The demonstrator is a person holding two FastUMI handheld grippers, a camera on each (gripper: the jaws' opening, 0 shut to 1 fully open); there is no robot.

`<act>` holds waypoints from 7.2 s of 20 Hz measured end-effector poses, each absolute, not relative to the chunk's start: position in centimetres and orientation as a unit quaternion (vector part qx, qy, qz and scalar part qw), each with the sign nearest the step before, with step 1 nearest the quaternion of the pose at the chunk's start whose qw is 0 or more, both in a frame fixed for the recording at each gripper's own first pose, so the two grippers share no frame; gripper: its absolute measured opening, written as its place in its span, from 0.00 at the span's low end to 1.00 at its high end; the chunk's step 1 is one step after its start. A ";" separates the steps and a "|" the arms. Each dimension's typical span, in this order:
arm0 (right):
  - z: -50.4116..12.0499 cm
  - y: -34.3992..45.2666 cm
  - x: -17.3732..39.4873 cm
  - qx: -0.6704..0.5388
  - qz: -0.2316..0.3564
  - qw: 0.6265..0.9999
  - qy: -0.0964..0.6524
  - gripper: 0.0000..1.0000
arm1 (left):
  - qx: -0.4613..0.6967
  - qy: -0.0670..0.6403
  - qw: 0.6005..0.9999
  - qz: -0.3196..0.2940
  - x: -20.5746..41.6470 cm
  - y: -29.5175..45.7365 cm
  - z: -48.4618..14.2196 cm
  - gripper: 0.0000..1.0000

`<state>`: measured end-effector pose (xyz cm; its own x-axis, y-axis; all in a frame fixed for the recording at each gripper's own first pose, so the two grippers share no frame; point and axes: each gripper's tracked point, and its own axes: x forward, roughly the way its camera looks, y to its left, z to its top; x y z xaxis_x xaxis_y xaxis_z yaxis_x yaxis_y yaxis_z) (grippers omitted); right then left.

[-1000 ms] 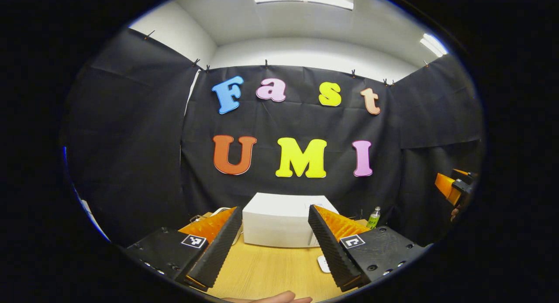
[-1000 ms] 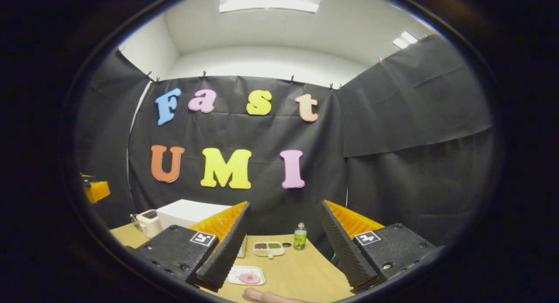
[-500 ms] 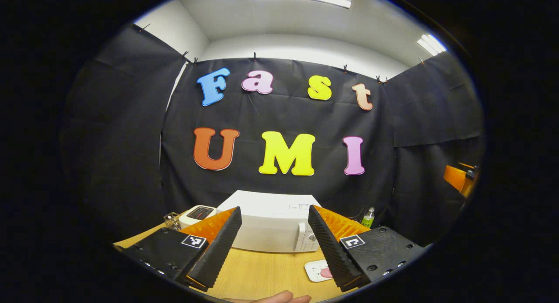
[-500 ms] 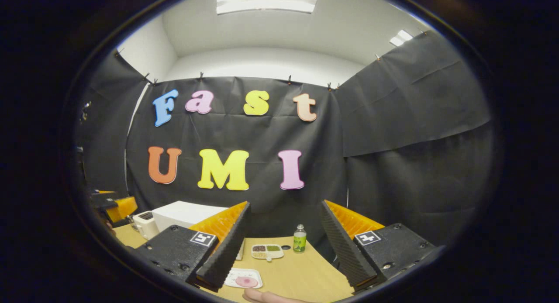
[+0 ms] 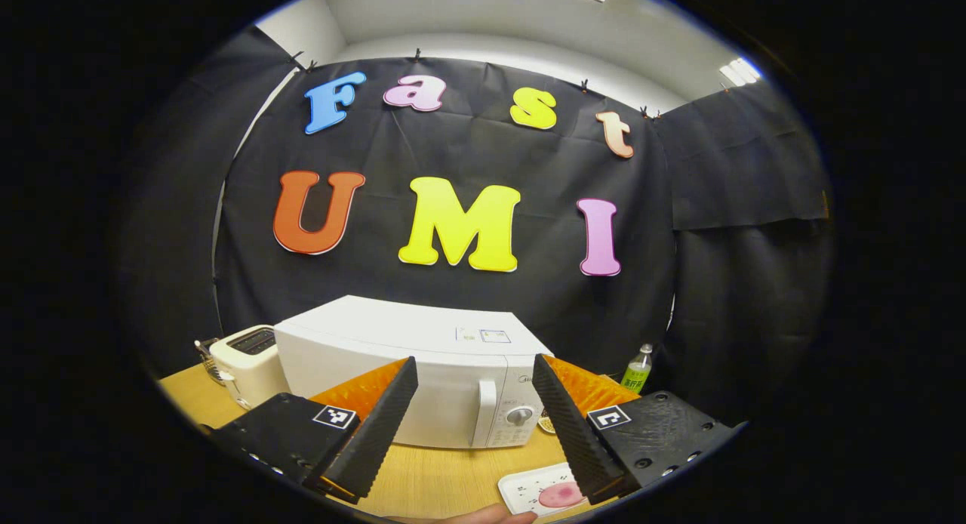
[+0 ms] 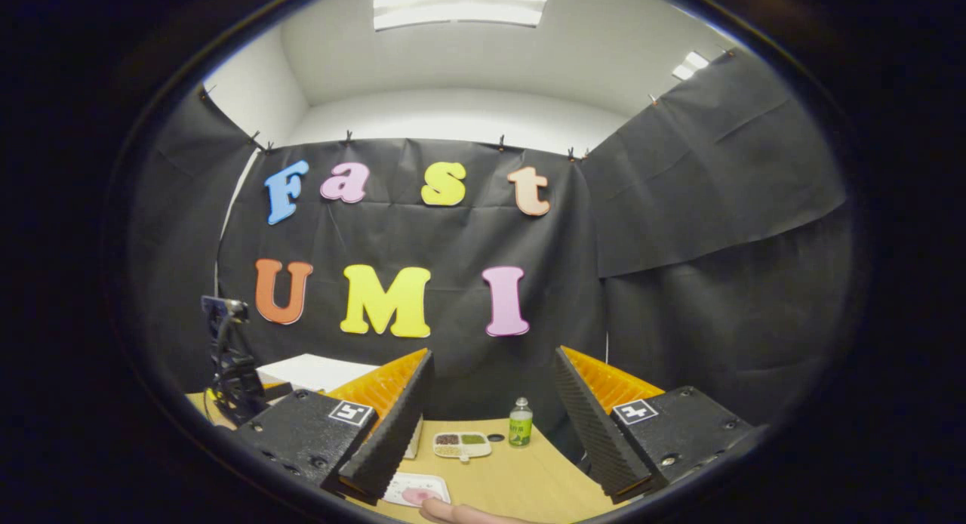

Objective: Open the microwave oven with the left hand, put the food in, and close the microwave oven.

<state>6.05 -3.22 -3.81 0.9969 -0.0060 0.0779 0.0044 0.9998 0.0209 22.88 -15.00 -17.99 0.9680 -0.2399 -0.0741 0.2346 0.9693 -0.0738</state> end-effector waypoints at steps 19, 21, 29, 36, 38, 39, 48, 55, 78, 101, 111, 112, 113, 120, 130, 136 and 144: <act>-8.6 -6.0 10.5 0.005 -0.005 1.000 -0.020 1.00 | 0.016 0.120 0.989 -0.085 31.5 -17.7 -32.5 0.91; -9.4 -5.9 11.2 0.009 -0.001 1.000 -0.015 0.92 | 0.023 0.111 0.991 -0.077 31.5 -17.7 -32.5 0.91; -11.2 -7.1 12.7 0.016 -0.022 0.999 -0.024 0.92 | 0.019 0.110 0.991 -0.076 31.5 -17.6 -32.6 0.91; -12.2 -7.2 13.3 0.013 -0.021 1.000 -0.009 1.00 | 0.012 0.121 0.988 -0.091 31.3 -17.8 -32.9 0.19; -12.4 -7.0 13.2 0.008 -0.020 1.000 -0.005 0.92 | 0.020 0.116 0.989 -0.093 30.9 -17.8 -32.9 0.17; -12.3 -6.9 13.2 0.005 -0.019 1.000 -0.005 0.92 | 0.019 0.114 0.989 -0.096 31.8 -18.0 -33.0 0.06; -14.2 -6.5 13.8 0.003 -0.012 1.000 0.019 1.00 | 0.004 0.119 0.985 -0.124 30.1 -17.9 -32.9 0.00; -15.3 -6.2 13.2 -0.012 -0.013 0.999 0.035 1.00 | 0.008 0.098 0.980 -0.175 21.7 -14.3 -32.0 0.00; -12.6 6.0 5.0 -0.043 0.071 0.996 0.046 1.00 | 0.028 0.105 0.992 -0.067 3.1 10.8 -27.7 0.97; -34.7 3.8 16.5 -0.066 0.165 0.884 0.433 1.00 | 0.007 0.057 0.998 0.002 4.3 6.6 -14.0 0.94; -46.6 6.5 16.5 -0.003 0.214 0.743 0.634 0.74 | 0.027 0.048 0.998 0.006 5.7 5.2 -13.7 0.94; -47.1 6.7 16.5 0.006 0.216 0.734 0.644 0.69 | 0.027 0.051 0.998 0.007 5.8 5.2 -13.9 0.94; -47.6 7.1 16.4 0.016 0.220 0.724 0.653 0.67 | 0.028 0.055 0.998 0.006 6.0 5.1 -14.2 0.93; -50.0 7.3 16.8 0.025 0.232 0.671 0.704 0.21 | 0.048 0.058 0.997 0.011 6.7 4.9 -15.0 0.93; -50.0 8.1 15.5 0.131 0.255 0.621 0.730 0.04 | 0.033 0.043 0.999 0.004 5.4 5.4 -14.1 0.93; -49.8 8.7 14.9 0.218 0.238 0.625 0.711 0.04 | 0.015 0.041 0.999 0.001 4.6 7.2 -14.0 0.93; -48.5 10.2 15.5 0.230 0.221 0.658 0.682 0.04 | 0.009 0.055 0.998 0.004 3.6 10.9 -15.7 0.94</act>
